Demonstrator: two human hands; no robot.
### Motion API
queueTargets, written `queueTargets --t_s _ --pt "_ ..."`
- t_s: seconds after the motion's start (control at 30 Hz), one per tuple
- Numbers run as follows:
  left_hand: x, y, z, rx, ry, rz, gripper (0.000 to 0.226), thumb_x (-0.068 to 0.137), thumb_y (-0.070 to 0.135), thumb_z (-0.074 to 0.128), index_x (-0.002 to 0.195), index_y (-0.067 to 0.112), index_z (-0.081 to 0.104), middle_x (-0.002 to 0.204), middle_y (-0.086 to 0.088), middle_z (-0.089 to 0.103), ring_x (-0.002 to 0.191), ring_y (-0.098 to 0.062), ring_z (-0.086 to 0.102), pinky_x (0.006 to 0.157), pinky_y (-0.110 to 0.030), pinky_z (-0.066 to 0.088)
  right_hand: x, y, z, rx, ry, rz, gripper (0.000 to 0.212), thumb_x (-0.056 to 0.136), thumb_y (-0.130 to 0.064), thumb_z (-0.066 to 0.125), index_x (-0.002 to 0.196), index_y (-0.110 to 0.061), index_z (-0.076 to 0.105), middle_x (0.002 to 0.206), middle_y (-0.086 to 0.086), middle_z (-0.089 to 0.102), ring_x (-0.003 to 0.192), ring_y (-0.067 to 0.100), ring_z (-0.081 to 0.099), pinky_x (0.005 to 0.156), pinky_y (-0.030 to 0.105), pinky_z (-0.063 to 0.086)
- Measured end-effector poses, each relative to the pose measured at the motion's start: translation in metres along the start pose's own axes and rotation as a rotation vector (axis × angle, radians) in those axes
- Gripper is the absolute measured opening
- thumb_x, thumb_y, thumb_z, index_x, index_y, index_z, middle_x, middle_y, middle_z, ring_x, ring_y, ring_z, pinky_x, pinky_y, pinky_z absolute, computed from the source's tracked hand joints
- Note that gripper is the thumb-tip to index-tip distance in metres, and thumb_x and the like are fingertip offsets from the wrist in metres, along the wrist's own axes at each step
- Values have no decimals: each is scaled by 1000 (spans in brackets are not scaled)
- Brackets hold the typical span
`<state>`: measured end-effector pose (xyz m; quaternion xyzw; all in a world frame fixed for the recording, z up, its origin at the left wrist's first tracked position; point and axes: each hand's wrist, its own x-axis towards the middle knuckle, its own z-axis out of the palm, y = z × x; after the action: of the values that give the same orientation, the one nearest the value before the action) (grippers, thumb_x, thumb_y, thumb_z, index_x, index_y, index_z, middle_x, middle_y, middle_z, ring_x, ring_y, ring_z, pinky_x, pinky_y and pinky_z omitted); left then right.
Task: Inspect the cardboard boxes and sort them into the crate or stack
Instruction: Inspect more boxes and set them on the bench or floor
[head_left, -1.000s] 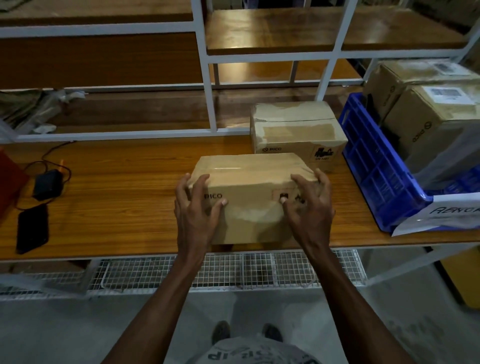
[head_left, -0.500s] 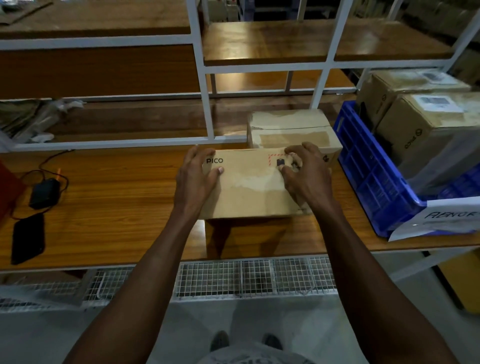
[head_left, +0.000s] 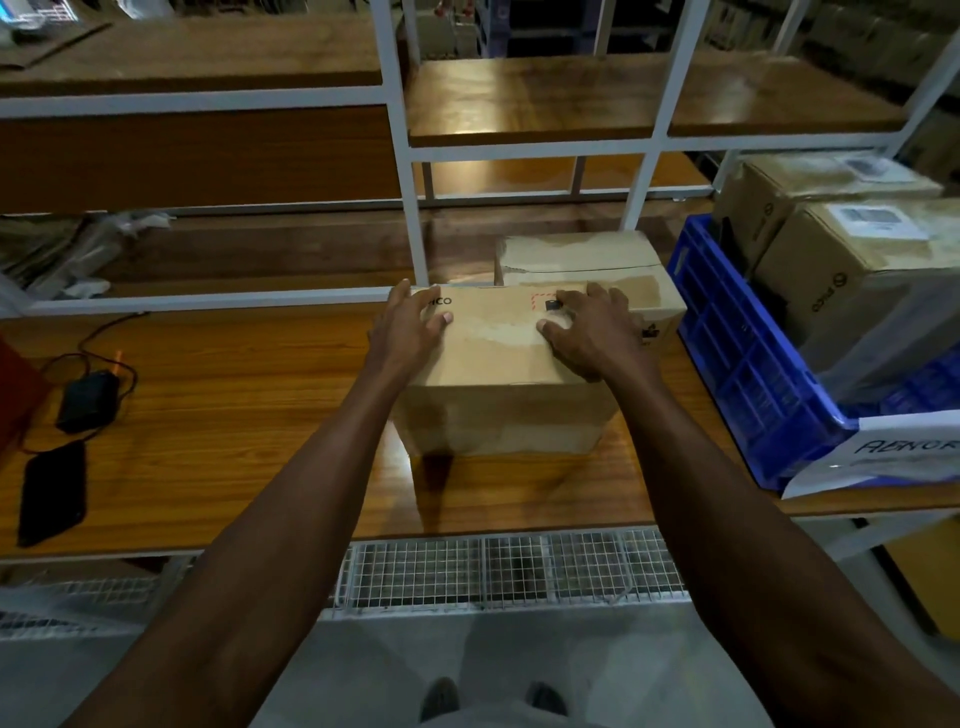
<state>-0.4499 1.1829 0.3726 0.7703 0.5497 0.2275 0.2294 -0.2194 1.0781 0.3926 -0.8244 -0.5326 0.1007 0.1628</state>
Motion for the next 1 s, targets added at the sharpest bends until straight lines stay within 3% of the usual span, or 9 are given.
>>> queueTargets --t_s 0.2,0.37,0.53,0.67,0.83,1.0 --pt "-1 13 4 252 -9 23 39 103 38 56 142 38 56 164 -4 31 149 -38 22 113 -56 20 6 -7 9 -81 -43 -9 65 99 -63 48 154 -30 47 164 10 38 149 35 35 119 54 32" --pt "-15 39 16 420 -195 67 57 98 61 49 152 44 40 162 -2 33 149 -41 24 114 -65 20 10 -10 0 -116 -83 -1 63 98 -62 54 151 -28 49 152 12 50 135 35 48 108 52 43" --pt "-14 39 7 403 -245 50 62 98 63 46 156 43 34 166 -1 28 151 -43 19 115 -66 18 18 -40 -12 -80 -265 -29 62 94 -60 64 149 -34 52 150 11 53 127 33 58 107 53 48" --pt "-15 42 2 436 -286 44 62 98 63 46 156 44 33 166 -3 27 151 -42 18 116 -65 19 3 -49 13 -174 -219 -65 74 92 -76 52 155 -38 42 160 13 39 142 43 39 112 56 34" --pt "-44 52 6 373 -278 32 56 98 55 55 151 45 40 160 -6 31 149 -37 23 115 -67 20 -1 -30 15 -136 -154 -100 72 93 -76 49 157 -43 40 164 7 36 147 39 34 114 54 29" --pt "-58 47 19 292 -209 0 51 100 51 53 150 48 42 166 -5 23 155 -36 11 119 -70 7 -11 -29 22 -91 -151 -103 67 97 -70 48 157 -43 39 170 6 27 153 39 24 119 55 24"
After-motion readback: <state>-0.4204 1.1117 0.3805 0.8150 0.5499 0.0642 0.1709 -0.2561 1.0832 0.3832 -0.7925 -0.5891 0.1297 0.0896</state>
